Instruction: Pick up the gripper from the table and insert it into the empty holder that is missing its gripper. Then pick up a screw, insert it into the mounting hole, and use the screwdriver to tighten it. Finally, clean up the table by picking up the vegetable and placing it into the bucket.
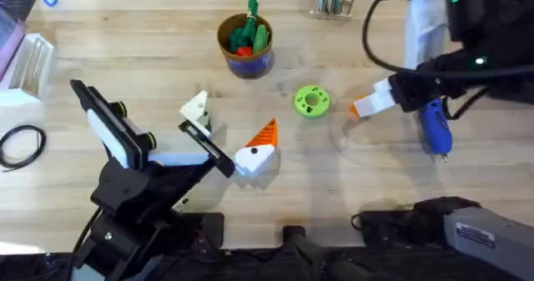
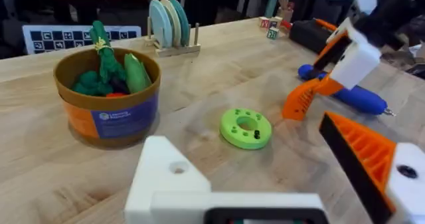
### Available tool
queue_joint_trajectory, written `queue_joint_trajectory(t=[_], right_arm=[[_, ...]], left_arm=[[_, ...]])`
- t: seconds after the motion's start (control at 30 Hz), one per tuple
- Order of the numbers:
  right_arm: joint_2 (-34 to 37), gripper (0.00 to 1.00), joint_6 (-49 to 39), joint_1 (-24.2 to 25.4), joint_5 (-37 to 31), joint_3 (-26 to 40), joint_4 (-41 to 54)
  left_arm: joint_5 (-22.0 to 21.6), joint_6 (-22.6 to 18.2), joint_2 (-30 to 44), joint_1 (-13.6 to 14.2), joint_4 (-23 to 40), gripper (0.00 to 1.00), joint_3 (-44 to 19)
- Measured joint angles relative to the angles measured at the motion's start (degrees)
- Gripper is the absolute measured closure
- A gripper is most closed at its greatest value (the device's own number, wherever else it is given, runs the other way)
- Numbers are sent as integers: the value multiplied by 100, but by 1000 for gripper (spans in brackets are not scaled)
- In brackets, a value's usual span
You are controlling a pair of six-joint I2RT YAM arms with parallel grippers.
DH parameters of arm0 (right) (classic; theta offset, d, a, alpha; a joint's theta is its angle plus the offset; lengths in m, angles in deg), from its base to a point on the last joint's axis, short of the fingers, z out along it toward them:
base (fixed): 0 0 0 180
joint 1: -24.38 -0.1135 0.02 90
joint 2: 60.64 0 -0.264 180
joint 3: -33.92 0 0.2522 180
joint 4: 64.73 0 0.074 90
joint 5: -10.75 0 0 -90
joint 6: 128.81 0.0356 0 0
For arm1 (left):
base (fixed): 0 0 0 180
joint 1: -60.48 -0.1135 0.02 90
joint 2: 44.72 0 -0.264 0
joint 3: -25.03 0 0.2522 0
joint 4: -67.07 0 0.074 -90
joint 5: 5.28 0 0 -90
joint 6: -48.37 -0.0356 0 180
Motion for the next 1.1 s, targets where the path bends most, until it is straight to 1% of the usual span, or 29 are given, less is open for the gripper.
queue_joint_trajectory(t=[0.07,0.13,0.17,0.27,0.37,0.5,0.57,0.67,0.7,0.77,0.8,0.83,0.97,1.03,1.1], right_arm=[[235,115,-187,-74,-21,0,26],[420,160,-351,-147,-38,0,7],[486,204,-418,-173,-36,0,-39],[598,385,-527,-238,-39,2,-177],[654,437,-624,-256,-42,2,-143],[710,481,-686,-256,-180,2,-118],[712,577,-713,-256,-283,2,-142],[712,667,-728,-256,-383,2,-192],[712,738,-744,-256,-400,2,-192],[712,957,-744,-256,-444,7,-205],[712,984,-749,-256,-446,14,-208],[712,989,-743,-256,-462,17,-201],[674,988,-581,-256,-463,171,-28],[499,989,-452,-256,-423,380,219],[171,989,-303,-245,-141,598,294]], left_arm=[[0,0,1,0,0,8,0],[0,0,-1,0,0,8,0],[0,0,0,0,0,8,0],[0,0,1,0,0,8,0],[0,0,-1,0,0,8,0],[0,0,1,0,0,8,0],[0,0,0,0,0,8,0],[0,0,0,0,0,8,0],[0,0,-1,0,0,8,0],[0,0,-1,0,0,8,0],[0,0,0,0,0,8,0],[0,0,1,0,0,8,0],[0,0,-1,0,0,8,0],[0,0,-1,0,0,8,0],[0,0,-1,0,0,8,0]])
